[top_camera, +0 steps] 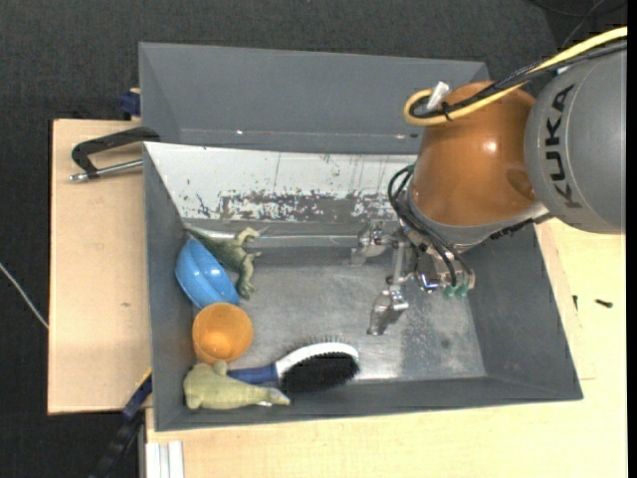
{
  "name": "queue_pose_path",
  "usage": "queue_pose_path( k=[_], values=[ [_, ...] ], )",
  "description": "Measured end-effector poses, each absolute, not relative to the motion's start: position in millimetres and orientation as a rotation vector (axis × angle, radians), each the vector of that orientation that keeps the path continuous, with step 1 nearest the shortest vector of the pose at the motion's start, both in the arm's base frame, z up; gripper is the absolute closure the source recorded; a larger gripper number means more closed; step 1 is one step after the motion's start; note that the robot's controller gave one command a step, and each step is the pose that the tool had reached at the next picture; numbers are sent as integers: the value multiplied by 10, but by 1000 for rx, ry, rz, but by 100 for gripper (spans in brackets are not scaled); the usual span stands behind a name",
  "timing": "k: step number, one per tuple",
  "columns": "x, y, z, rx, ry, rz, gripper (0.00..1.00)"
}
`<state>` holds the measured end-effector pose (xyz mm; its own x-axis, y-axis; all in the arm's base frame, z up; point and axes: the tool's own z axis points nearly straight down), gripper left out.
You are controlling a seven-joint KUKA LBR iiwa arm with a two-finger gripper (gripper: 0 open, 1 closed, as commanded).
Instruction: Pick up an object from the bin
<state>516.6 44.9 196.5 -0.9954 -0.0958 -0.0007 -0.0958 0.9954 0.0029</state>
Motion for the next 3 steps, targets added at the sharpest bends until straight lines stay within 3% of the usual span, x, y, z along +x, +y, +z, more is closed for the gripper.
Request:
queue_pose_path(
  k=[1,2,3],
  values=[
    [5185,424,1939,-146,3138,2,100],
    [5185,424,1939,-146,3137,2,0],
    [4888,963,850,-93,3156,-4,0]
  ],
)
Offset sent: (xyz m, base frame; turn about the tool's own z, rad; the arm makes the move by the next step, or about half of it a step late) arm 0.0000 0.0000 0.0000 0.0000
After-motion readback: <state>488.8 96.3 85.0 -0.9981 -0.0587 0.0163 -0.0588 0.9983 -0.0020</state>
